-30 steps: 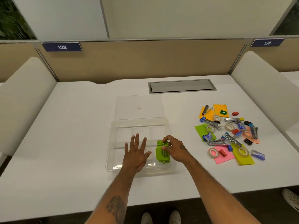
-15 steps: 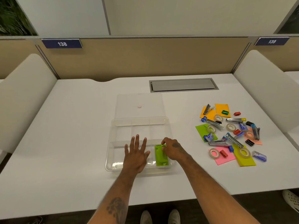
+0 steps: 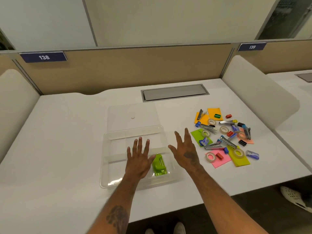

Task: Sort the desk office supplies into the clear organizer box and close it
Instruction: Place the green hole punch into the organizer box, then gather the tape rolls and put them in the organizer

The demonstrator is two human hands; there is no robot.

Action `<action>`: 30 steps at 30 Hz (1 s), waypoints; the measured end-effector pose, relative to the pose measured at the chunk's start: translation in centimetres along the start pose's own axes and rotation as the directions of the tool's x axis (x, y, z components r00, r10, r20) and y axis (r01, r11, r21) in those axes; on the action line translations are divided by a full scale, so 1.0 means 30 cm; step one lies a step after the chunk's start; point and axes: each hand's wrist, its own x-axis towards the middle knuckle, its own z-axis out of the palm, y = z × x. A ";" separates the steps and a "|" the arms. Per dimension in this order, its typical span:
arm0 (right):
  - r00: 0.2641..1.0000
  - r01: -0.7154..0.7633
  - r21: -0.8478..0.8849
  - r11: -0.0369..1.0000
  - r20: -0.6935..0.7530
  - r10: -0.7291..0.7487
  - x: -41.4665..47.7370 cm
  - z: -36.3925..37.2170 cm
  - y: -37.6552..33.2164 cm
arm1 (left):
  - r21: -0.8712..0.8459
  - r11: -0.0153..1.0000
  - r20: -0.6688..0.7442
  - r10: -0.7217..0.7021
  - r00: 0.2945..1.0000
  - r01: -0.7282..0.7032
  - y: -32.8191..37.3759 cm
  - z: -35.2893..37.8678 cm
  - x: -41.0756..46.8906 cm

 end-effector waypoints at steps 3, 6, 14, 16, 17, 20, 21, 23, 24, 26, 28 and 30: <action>0.998 -0.048 -0.107 0.993 -0.034 0.044 -0.042 -0.023 0.069 | 0.005 0.999 -0.012 0.049 0.999 -0.049 0.052 -0.008 0.029; 0.992 -0.122 -0.184 0.975 -0.039 0.116 -0.075 -0.044 0.158 | 0.001 0.994 -0.015 0.108 0.994 -0.108 0.120 -0.006 0.059; 0.973 -0.230 -0.114 0.966 -0.028 0.229 -0.097 -0.120 0.401 | 0.009 0.980 -0.021 0.200 0.980 -0.200 0.343 0.025 0.153; 0.964 -0.265 -0.128 0.956 -0.034 0.263 -0.094 -0.150 0.452 | -0.004 0.974 -0.022 0.227 0.974 -0.227 0.408 0.040 0.175; 0.960 -0.281 -0.159 0.946 -0.045 0.278 -0.092 -0.158 0.488 | -0.005 0.970 -0.015 0.245 0.969 -0.245 0.442 0.048 0.187; 0.945 -0.325 -0.129 0.937 -0.006 0.327 -0.074 -0.166 0.619 | -0.008 0.956 0.021 0.293 0.956 -0.293 0.549 0.072 0.221; 0.938 -0.345 -0.111 0.932 -0.003 0.347 -0.065 -0.172 0.662 | -0.011 0.952 0.037 0.307 0.951 -0.307 0.583 0.080 0.230; 0.920 -0.391 -0.120 0.912 -0.031 0.390 -0.052 -0.183 0.732 | -0.015 0.942 0.063 0.337 0.940 -0.336 0.645 0.100 0.242; 0.911 -0.412 -0.115 0.904 -0.040 0.410 -0.047 -0.190 0.758 | -0.021 0.936 0.077 0.351 0.933 -0.350 0.672 0.109 0.247; 0.895 -0.446 -0.089 0.890 -0.036 0.445 -0.038 -0.194 0.803 | -0.047 0.929 0.104 0.371 0.923 -0.368 0.719 0.131 0.254; 0.879 -0.477 -0.080 0.876 -0.012 0.477 -0.024 -0.193 0.843 | -0.049 0.927 0.116 0.375 0.920 -0.372 0.760 0.150 0.255; 0.864 -0.501 -0.065 0.863 0.024 0.503 -0.009 -0.194 0.871 | -0.008 0.928 0.134 0.370 0.919 -0.372 0.793 0.164 0.252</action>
